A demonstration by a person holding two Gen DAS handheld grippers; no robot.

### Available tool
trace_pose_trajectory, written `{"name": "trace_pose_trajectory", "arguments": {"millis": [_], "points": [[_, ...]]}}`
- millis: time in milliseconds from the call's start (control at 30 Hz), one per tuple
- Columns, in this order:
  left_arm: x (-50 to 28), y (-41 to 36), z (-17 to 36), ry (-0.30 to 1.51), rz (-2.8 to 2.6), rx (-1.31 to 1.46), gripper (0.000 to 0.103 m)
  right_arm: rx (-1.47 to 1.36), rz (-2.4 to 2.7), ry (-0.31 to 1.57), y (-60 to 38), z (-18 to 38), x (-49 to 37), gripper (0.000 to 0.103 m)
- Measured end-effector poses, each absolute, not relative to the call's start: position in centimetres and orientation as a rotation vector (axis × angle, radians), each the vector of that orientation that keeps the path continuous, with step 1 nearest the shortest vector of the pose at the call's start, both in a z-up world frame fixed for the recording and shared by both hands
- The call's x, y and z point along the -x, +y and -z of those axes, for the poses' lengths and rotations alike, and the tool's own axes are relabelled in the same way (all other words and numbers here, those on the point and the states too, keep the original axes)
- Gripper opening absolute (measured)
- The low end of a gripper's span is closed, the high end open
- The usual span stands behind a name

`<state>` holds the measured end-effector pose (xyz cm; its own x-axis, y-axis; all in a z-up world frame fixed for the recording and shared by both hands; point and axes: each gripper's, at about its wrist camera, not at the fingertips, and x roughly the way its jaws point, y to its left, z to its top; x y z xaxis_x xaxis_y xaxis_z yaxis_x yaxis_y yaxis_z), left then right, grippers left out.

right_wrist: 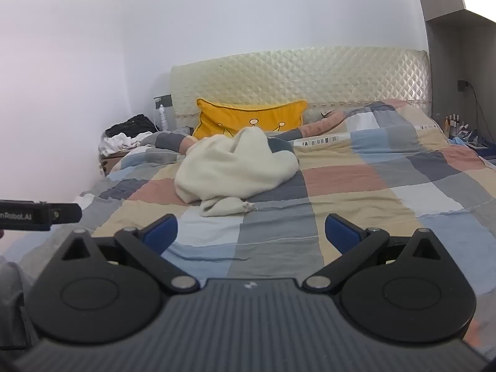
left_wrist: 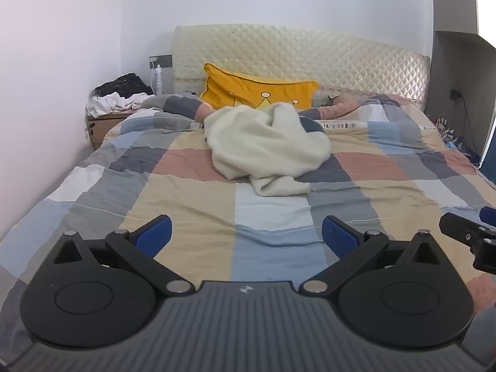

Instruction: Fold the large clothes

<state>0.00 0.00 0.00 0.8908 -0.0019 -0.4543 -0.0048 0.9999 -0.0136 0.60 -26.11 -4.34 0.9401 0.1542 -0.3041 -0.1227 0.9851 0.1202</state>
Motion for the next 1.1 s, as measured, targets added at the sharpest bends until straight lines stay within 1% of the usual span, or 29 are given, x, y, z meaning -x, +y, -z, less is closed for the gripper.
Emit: {"name": "trace_pose_trajectory", "arguments": {"millis": [267,1100], "points": [[0.3,0.5,0.0,0.474,0.011,0.008,0.103,-0.096,-0.143,0.287,-25.9,4.3,-0.4,0.103],[-0.7,0.6,0.7,0.501,0.031,0.019,0.103,-0.107,-0.148,0.316,-26.0,4.1,-1.3,0.103]]}}
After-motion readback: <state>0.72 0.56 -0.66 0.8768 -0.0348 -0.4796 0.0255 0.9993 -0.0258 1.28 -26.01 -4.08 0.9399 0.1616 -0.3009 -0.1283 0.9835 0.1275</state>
